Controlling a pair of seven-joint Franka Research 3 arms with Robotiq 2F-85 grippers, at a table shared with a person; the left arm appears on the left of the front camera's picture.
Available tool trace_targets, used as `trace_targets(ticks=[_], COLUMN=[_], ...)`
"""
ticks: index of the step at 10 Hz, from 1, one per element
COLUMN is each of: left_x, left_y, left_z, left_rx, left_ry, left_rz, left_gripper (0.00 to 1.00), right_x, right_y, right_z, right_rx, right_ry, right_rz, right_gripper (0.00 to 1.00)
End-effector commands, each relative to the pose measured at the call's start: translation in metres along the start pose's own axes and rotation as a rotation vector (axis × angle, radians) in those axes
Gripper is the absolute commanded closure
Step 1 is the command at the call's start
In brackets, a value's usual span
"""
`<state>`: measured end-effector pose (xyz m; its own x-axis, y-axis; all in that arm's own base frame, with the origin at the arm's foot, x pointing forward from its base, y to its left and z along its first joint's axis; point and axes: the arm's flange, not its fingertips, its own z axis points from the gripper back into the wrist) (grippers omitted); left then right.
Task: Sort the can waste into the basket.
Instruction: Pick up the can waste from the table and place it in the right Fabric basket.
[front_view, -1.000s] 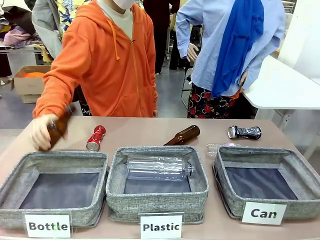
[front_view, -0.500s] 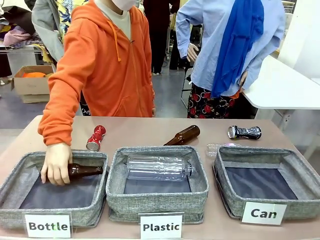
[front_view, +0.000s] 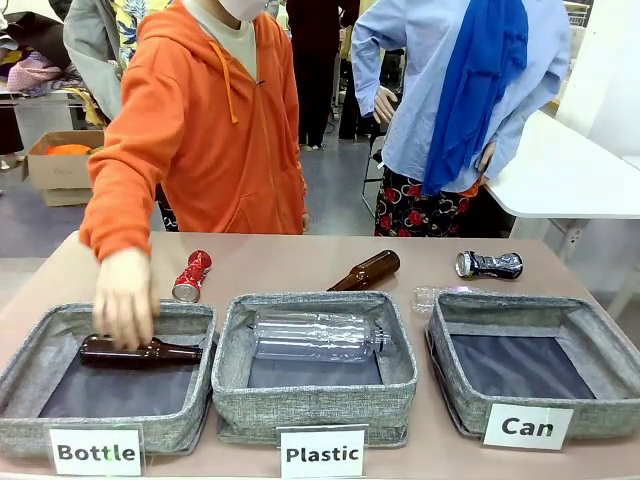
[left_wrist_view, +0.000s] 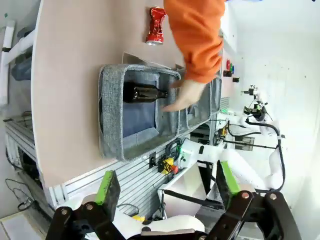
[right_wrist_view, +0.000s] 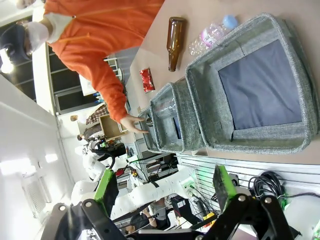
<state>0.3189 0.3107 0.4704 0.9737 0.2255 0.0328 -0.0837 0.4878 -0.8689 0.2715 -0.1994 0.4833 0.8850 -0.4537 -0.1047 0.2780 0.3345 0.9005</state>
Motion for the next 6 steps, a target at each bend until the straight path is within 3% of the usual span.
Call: trace_targets(ticks=[1, 4, 6], left_x=[0.009, 0.023, 0.035], left_y=[-0.008, -0.04, -0.093], left_z=[-0.016, -0.04, -0.092], left_rx=[-0.004, 0.054, 0.216], left_ry=[0.017, 0.032, 0.04], left_rz=[-0.032, -0.077, -0.112], left_gripper=[0.0, 0.0, 0.0], right_x=[-0.001, -0.001, -0.001], right_y=[0.0, 0.0, 0.0], right_z=[0.002, 0.002, 0.002], right_rx=[0.01, 0.01, 0.01], right_ry=[0.002, 0.002, 0.002], right_rz=[0.023, 0.023, 0.023], right_gripper=[0.0, 0.0, 0.0])
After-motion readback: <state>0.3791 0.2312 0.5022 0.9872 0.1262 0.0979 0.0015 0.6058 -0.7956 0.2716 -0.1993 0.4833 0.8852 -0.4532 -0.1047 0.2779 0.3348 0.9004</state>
